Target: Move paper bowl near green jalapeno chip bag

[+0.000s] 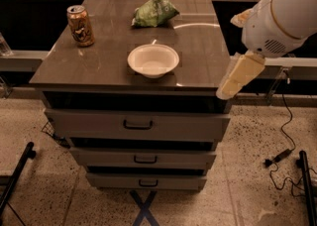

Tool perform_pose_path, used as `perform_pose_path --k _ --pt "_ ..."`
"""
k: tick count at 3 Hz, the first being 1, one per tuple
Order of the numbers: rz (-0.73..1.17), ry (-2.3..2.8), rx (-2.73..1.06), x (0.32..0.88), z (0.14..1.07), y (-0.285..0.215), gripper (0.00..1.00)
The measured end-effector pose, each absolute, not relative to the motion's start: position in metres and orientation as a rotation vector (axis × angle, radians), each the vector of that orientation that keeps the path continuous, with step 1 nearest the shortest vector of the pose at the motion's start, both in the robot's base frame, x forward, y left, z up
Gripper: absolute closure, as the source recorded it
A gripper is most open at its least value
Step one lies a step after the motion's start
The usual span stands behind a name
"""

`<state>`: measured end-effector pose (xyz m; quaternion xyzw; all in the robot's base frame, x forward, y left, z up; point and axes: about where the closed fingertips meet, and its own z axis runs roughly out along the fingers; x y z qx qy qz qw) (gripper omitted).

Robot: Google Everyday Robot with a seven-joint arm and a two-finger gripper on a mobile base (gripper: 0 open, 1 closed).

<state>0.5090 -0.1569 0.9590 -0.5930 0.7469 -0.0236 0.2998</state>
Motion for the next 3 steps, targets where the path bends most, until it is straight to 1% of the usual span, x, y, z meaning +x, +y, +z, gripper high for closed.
perform_pose_path --k 1,2,3 --pt "-0.063 1.983 -1.574 0.509 0.959 -0.157 0.00" --pt "-0.122 1.914 -1.595 0.519 0.955 -0.154 0.00" --pt "-0.276 1.656 -1.672 0.555 0.940 -0.142 0.00"
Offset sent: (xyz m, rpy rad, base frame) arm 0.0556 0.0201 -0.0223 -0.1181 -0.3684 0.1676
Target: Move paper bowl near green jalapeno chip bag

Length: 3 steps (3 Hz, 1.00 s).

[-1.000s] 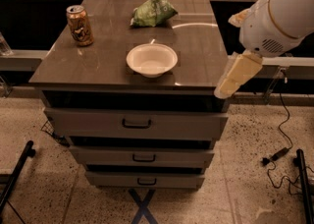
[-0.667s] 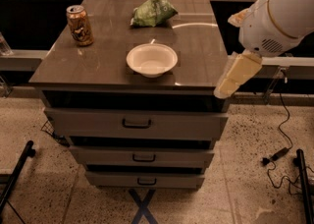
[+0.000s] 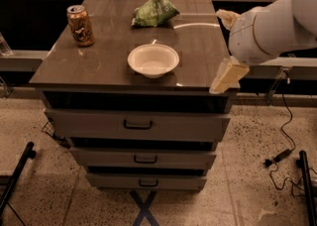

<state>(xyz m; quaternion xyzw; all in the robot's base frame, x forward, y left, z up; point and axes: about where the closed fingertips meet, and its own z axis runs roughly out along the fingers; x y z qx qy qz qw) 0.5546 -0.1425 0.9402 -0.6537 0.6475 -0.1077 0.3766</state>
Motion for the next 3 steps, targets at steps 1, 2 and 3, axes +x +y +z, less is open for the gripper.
perform_pose_path --k 1,2,3 --pt "-0.409 1.489 -1.661 0.588 0.951 -0.134 0.00" --pt "-0.472 1.442 -1.638 0.594 0.960 -0.134 0.00" --pt "-0.576 1.321 -1.698 0.613 0.951 -0.136 0.00"
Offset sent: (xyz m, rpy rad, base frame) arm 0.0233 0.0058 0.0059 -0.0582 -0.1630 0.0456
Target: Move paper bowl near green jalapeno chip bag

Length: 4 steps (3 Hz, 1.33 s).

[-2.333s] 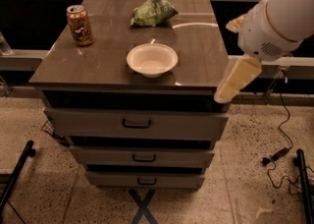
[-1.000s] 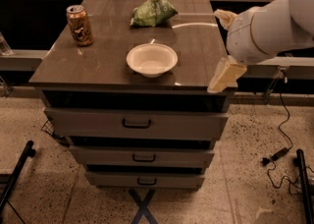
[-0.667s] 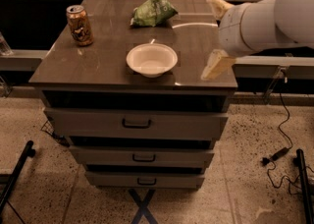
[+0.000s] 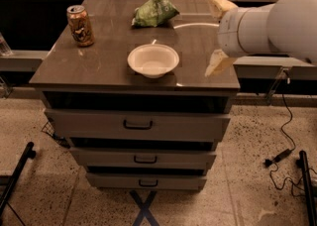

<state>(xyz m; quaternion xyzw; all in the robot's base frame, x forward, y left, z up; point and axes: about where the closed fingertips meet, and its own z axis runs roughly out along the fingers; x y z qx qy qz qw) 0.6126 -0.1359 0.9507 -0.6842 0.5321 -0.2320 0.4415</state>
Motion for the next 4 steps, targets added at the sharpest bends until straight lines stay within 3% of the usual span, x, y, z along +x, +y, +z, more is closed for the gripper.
perform_pose_path --k 2,4 --pt "-0.562 1.150 -1.547 0.656 0.964 -0.163 0.00" --pt "-0.544 1.095 -1.568 0.659 0.962 -0.157 0.00"
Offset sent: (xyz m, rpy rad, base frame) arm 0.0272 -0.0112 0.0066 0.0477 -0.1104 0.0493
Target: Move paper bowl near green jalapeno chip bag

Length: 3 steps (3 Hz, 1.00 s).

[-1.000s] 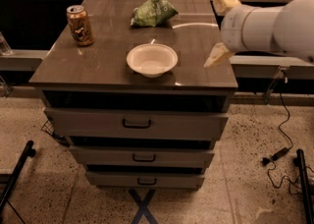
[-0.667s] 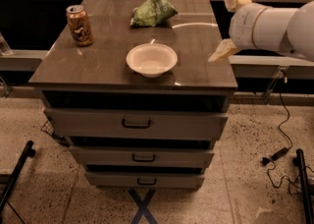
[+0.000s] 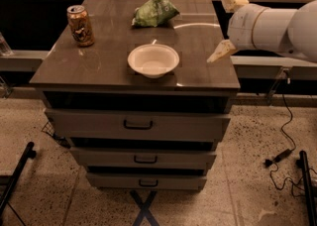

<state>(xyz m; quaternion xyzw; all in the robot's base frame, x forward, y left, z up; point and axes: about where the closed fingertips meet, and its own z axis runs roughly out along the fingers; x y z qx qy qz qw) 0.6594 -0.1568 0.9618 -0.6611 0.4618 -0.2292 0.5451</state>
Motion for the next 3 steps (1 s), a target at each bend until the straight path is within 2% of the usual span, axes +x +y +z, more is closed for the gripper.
perform_pose_path --k 1,2,3 --pt "-0.415 0.938 -1.570 0.668 0.955 -0.138 0.00" --pt "-0.365 0.736 -1.653 0.670 0.936 -0.113 0.00" --pt "-0.438 0.560 -1.736 0.668 0.920 -0.102 0.00"
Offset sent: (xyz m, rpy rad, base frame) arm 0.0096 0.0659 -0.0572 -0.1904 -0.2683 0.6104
